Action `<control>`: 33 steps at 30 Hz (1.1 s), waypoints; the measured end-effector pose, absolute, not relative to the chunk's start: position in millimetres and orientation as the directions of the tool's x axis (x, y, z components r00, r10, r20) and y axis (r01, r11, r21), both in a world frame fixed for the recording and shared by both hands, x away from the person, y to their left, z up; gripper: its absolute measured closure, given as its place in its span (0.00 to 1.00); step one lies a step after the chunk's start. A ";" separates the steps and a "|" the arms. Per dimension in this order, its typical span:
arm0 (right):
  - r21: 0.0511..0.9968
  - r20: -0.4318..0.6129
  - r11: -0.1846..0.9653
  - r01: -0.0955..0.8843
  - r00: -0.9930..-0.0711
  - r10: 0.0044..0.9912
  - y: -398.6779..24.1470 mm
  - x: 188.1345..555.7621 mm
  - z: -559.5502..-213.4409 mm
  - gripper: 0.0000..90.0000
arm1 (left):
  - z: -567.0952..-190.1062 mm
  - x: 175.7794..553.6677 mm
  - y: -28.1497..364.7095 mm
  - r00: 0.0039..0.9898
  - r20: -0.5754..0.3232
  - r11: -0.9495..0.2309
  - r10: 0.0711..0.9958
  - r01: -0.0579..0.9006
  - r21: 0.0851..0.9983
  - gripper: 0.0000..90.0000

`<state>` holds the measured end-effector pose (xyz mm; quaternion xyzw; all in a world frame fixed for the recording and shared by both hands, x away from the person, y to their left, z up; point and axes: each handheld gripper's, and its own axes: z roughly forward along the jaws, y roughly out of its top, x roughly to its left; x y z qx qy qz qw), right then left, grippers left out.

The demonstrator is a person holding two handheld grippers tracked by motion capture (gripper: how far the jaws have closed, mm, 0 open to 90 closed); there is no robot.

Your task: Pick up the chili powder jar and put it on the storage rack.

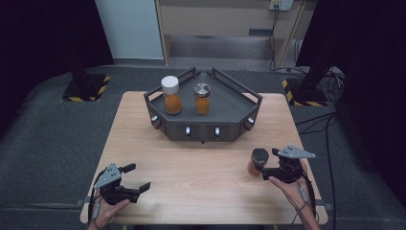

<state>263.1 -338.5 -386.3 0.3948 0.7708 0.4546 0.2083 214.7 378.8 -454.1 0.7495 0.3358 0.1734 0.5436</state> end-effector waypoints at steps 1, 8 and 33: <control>0.861 0.041 0.278 0.426 -0.603 0.797 -337.5 265.4 -386.5 0.10 | -454.1 214.6 378.8 0.714 -0.105 -0.184 0.692 0.315 0.931 0.04; 0.850 0.037 0.293 0.438 -0.603 0.797 -333.9 277.8 -392.0 0.13 | -454.0 214.7 378.6 0.714 -0.104 -0.184 0.692 0.315 0.931 0.04; 0.839 -0.026 0.354 0.414 -0.619 0.785 -320.0 288.6 -399.2 0.38 | -454.0 214.7 378.6 0.714 -0.104 -0.186 0.693 0.315 0.931 0.04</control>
